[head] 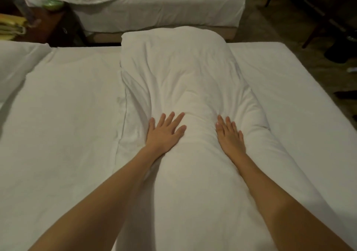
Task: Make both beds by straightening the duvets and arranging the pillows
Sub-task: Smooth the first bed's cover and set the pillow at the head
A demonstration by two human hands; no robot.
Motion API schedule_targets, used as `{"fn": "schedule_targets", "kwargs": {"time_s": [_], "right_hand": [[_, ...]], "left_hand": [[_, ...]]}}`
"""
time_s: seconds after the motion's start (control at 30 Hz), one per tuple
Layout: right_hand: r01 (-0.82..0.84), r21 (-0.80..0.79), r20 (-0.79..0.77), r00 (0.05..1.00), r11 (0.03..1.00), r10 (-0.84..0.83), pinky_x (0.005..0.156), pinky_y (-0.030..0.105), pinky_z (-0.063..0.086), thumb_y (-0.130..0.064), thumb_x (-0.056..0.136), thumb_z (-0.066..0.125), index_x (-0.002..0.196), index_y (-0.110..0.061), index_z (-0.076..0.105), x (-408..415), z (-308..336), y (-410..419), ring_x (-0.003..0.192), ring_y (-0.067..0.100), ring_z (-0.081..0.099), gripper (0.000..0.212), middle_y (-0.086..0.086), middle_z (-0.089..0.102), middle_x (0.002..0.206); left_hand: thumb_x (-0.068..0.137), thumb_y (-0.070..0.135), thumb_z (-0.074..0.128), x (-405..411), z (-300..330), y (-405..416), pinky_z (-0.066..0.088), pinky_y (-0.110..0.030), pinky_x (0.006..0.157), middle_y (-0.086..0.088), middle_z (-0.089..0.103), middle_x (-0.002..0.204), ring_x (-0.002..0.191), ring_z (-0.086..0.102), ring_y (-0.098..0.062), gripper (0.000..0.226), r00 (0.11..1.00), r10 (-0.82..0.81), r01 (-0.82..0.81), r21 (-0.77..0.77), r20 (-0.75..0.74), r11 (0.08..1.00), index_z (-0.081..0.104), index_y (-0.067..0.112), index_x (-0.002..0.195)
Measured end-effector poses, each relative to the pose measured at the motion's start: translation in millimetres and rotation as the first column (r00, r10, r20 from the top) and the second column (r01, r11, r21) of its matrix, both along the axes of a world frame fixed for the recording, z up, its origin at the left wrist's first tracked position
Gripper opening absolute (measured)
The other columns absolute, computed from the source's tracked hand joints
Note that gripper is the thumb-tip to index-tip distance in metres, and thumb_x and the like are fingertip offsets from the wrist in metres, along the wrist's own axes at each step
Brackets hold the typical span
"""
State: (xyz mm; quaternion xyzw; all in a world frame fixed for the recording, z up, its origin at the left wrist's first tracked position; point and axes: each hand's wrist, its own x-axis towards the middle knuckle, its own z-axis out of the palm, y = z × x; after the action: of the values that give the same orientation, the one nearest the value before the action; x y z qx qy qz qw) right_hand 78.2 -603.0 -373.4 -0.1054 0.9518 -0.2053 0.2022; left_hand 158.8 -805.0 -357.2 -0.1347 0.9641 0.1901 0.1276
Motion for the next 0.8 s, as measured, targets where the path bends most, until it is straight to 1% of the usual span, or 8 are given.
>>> {"fn": "schedule_targets", "kwargs": {"time_s": [0.13, 0.23, 0.33, 0.43, 0.57, 0.8], "right_hand": [[-0.019, -0.02, 0.041, 0.999, 1.0, 0.02, 0.117, 0.042, 0.003, -0.043, 0.103, 0.012, 0.151, -0.035, 0.0, 35, 34, 6, 0.147, 0.012, 0.003, 0.05, -0.008, 0.001, 0.16], [-0.088, 0.057, -0.001, 0.996, 0.994, 0.089, 0.117, 0.045, 0.005, -0.04, 0.104, 0.014, 0.152, -0.033, 0.004, 61, 62, 14, 0.147, 0.012, 0.003, 0.049, -0.007, 0.001, 0.16], [-0.126, 0.15, -0.053, 0.989, 0.981, 0.135, 0.117, 0.045, 0.007, -0.044, 0.103, 0.018, 0.151, -0.036, 0.01, 76, 86, 22, 0.147, 0.013, 0.004, 0.049, -0.007, 0.002, 0.161], [-0.119, 0.157, -0.055, 0.99, 0.98, 0.129, 0.117, 0.046, 0.004, -0.052, 0.101, 0.021, 0.151, -0.036, 0.015, 78, 107, 32, 0.147, 0.013, 0.004, 0.053, -0.007, 0.004, 0.161], [-0.142, 0.158, -0.065, 0.986, 0.977, 0.154, 0.117, 0.046, 0.0, -0.054, 0.1, 0.021, 0.151, -0.035, 0.016, 61, 136, 46, 0.147, 0.014, 0.0, 0.054, -0.005, 0.001, 0.161], [-0.195, 0.121, -0.095, 0.974, 0.973, 0.207, 0.117, 0.046, 0.0, -0.054, 0.1, 0.023, 0.15, -0.036, 0.019, -5, 180, 53, 0.147, 0.015, 0.0, 0.054, -0.005, 0.001, 0.161]], "left_hand": [[0.099, 0.053, 0.024, 21, 23, 6, -0.001, -0.043, 0.118, 0.008, 0.005, 0.16, 0.147, 0.002, -0.015, 0.056, 0.999, -0.011, 0.009, 0.082, 0.03, 0.997, 0.009, 0.039, 0.151], [0.099, 0.051, 0.03, 35, 46, 15, 0.007, -0.043, 0.117, 0.006, 0.014, 0.159, 0.146, 0.01, -0.016, 0.054, 0.999, -0.02, 0.017, 0.112, 0.027, 0.994, 0.021, 0.036, 0.149], [0.098, 0.048, 0.033, 42, 69, 21, 0.013, -0.043, 0.115, 0.006, 0.028, 0.154, 0.142, 0.022, -0.013, 0.047, 0.997, -0.071, 0.072, 0.079, -0.02, 0.994, 0.034, 0.035, 0.143], [0.098, 0.049, 0.034, 35, 96, 25, 0.016, -0.041, 0.116, 0.004, 0.028, 0.155, 0.143, 0.024, -0.015, 0.051, 0.994, -0.108, 0.109, 0.056, -0.025, 0.992, 0.03, 0.033, 0.147], [0.098, 0.046, 0.037, 10, 133, 35, 0.02, -0.039, 0.115, 0.002, 0.028, 0.155, 0.142, 0.024, -0.017, 0.053, 0.99, -0.131, 0.133, 0.041, -0.057, 0.99, 0.028, 0.03, 0.148], [0.097, 0.041, 0.041, -40, 183, 48, 0.024, -0.035, 0.111, 0.005, 0.032, 0.153, 0.141, 0.027, -0.016, 0.05, 0.99, -0.065, 0.068, 0.019, -0.124, 0.997, 0.034, 0.028, 0.146]]}}
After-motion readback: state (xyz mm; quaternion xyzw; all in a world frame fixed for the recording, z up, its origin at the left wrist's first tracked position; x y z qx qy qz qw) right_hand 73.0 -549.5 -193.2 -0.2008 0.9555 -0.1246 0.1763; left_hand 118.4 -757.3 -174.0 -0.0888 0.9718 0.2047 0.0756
